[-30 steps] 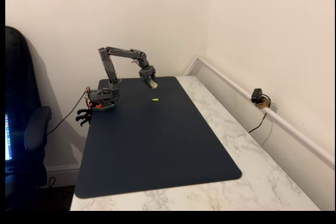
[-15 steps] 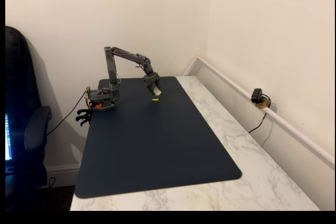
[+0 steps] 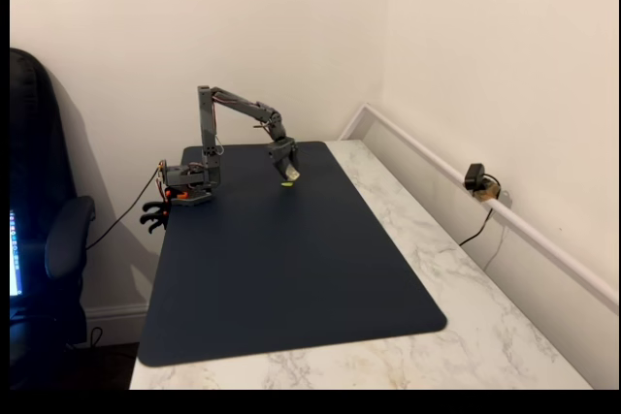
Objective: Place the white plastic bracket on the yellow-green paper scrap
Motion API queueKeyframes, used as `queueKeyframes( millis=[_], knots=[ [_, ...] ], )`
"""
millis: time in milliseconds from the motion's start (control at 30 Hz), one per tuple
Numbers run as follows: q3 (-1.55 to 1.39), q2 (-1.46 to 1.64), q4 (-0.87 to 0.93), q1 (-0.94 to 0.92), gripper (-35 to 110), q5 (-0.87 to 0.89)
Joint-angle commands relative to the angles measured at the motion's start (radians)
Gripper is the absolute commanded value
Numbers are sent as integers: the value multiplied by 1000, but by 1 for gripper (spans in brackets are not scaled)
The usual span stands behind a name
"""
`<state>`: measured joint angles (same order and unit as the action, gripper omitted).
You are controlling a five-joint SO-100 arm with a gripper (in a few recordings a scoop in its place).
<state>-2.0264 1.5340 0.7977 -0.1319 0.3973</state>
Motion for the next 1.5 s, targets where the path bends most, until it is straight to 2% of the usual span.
queueKeyframes(
  millis=[0, 167, 300, 467, 533, 700, 767, 833, 867, 1167, 1333, 1467],
  knots=[
    [9, 28, -11, -6, 0, 20],
    [28, 12, 6, -8, 0, 40],
    [43, 5, 40, -9, 6, 67],
    [51, 14, 58, -2, 24, 67],
    [46, 25, 63, -2, 22, 69],
    [38, 64, 84, -2, 26, 75],
    [29, 124, 92, 0, 23, 64],
    [18, 206, 89, -2, 3, 31],
    [18, 244, 91, -3, 0, 6],
    [-71, 574, 91, -40, 0, -173],
    [-244, 784, 8, -14, 0, -337],
    [-394, 917, -35, -14, 0, -383]
  ],
)
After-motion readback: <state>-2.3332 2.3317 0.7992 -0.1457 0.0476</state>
